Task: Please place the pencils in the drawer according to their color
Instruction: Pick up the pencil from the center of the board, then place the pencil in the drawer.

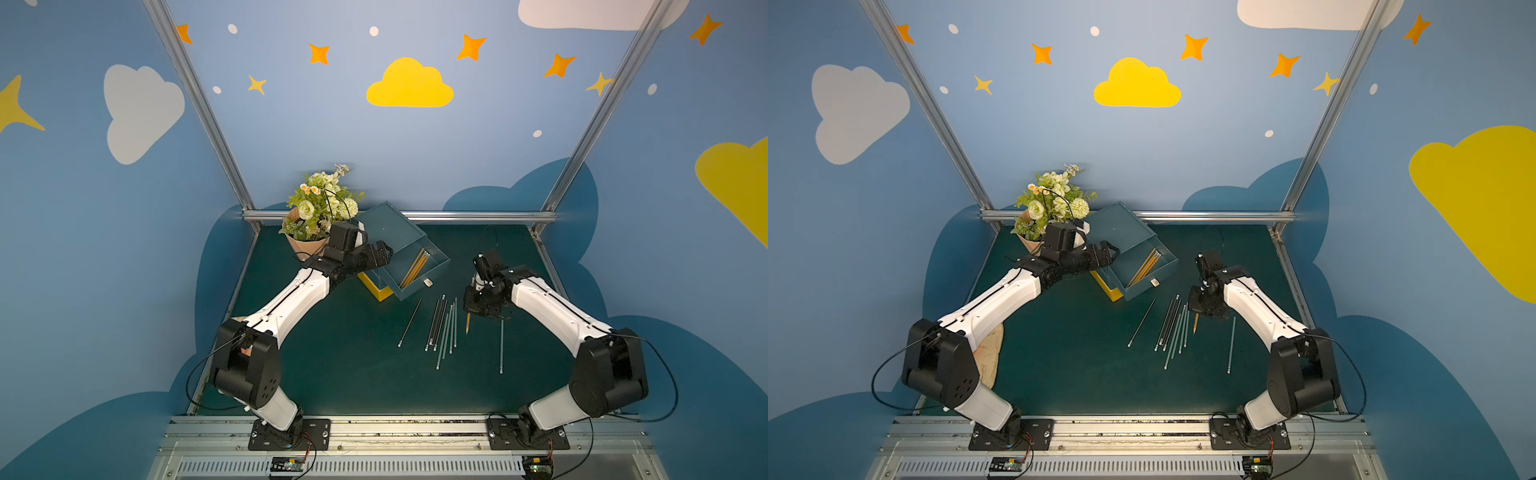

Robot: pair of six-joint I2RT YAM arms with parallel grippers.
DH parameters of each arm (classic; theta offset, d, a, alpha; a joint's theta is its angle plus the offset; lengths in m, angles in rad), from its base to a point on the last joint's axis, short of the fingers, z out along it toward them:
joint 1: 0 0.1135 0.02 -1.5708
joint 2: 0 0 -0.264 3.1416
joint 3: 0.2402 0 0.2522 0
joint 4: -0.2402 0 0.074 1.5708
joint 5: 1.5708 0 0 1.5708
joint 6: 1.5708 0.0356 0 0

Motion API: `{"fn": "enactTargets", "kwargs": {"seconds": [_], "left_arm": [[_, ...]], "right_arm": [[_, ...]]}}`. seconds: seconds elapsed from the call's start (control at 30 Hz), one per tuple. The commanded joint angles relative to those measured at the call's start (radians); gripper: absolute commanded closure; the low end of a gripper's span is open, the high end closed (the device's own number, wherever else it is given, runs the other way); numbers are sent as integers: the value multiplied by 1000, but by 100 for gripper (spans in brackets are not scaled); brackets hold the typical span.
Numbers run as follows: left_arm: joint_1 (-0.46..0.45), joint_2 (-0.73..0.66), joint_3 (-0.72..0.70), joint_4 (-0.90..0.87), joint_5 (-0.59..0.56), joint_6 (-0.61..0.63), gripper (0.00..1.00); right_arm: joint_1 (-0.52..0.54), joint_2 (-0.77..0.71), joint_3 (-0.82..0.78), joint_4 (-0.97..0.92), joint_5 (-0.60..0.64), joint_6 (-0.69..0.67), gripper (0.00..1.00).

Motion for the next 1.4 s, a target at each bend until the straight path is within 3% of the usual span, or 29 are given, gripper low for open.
{"fn": "enactTargets", "kwargs": {"seconds": [0.0,0.33,0.77,1.37], "left_arm": [[-4,-10,34,-16,-2,26,0],[-3,-7,50,-26,-17,41,0],[0,-15,52,-34,-27,48,0],[2,-32,34,-25,-26,46,0]], "right_arm": [[-2,-42,85,-66,-23,16,100],[12,-54,301,44,-157,133,100],[142,177,561,115,-140,218,100],[266,308,586,159,-152,265,100]]}}
